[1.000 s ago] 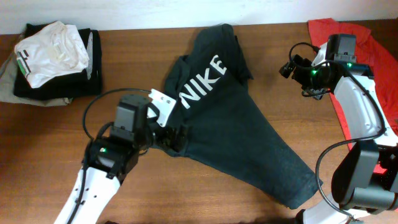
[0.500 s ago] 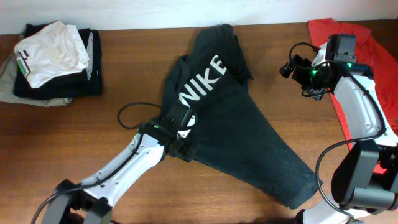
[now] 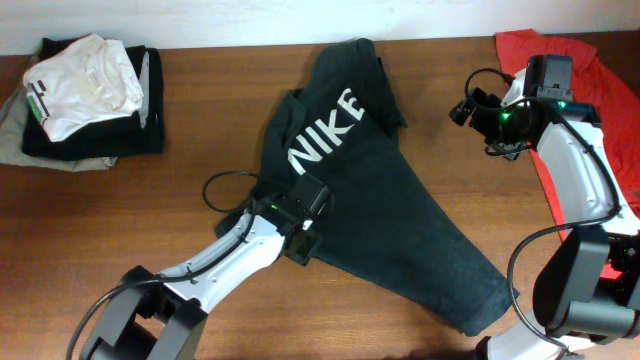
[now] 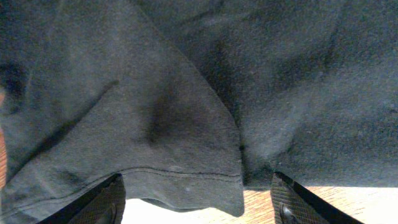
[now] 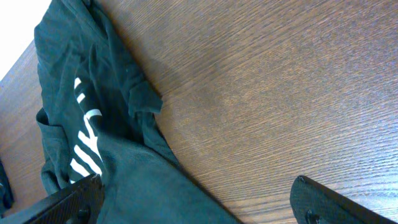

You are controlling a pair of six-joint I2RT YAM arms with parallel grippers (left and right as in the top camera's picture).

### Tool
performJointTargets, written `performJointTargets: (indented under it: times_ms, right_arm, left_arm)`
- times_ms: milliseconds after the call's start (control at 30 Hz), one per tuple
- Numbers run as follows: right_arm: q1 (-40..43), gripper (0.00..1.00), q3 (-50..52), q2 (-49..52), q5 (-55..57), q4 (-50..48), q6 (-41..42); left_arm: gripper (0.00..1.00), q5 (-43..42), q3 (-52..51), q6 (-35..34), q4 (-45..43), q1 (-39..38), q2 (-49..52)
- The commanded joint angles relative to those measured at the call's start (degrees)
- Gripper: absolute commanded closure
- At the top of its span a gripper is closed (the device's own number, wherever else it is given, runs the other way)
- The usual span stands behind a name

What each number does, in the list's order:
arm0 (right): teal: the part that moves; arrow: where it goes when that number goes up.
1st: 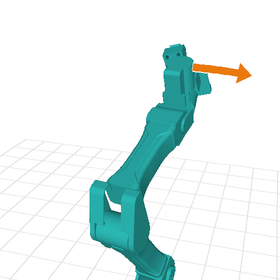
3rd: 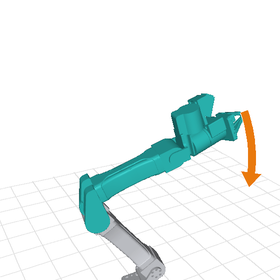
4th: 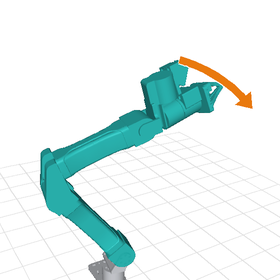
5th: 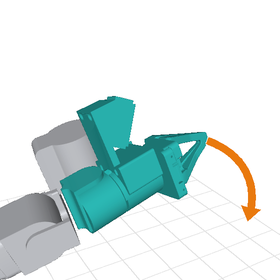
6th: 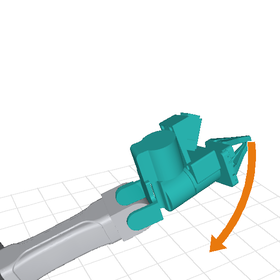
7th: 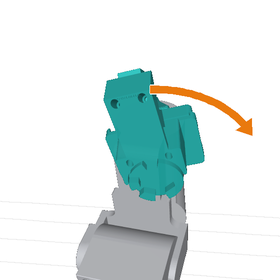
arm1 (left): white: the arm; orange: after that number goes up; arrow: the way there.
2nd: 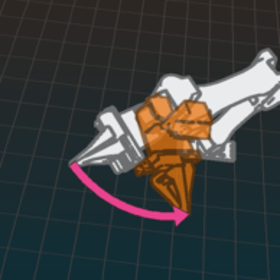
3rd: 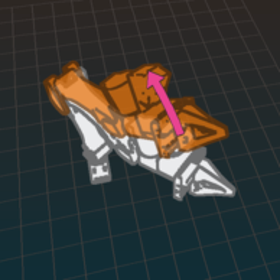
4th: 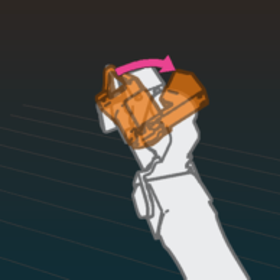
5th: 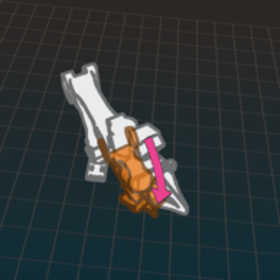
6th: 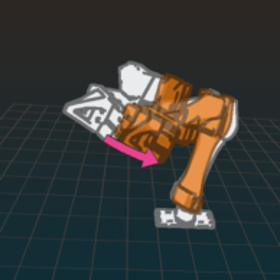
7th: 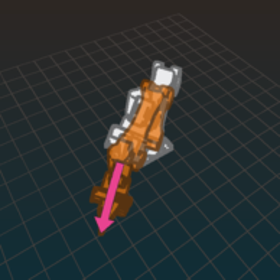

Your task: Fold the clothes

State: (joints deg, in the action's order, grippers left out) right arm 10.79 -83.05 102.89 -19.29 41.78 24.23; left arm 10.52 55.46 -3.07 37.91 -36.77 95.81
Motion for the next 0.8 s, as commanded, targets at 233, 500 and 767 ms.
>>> performJointTargets:
  times_ms: [233,500,767]
  right_arm:
    - [-0.2,0.01,-0.7,-1.5,0.5,-0.2,0.1]
    - [-0.2,0.02,-0.7,-1.5,0.5,-0.2,0.1]
    - [-0.2,0.01,-0.7,-1.5,0.5,-0.2,0.1]
  left_arm:
    - [0.51,1.3,0.9,-1.5,-0.5,-0.2,1.7]
    - [0.62,1.0,1.0,-1.4,-1.4,-0.2,4.8]
    - [0.62,1.4,2.9,-1.4,-1.0,-0.2,4.8]
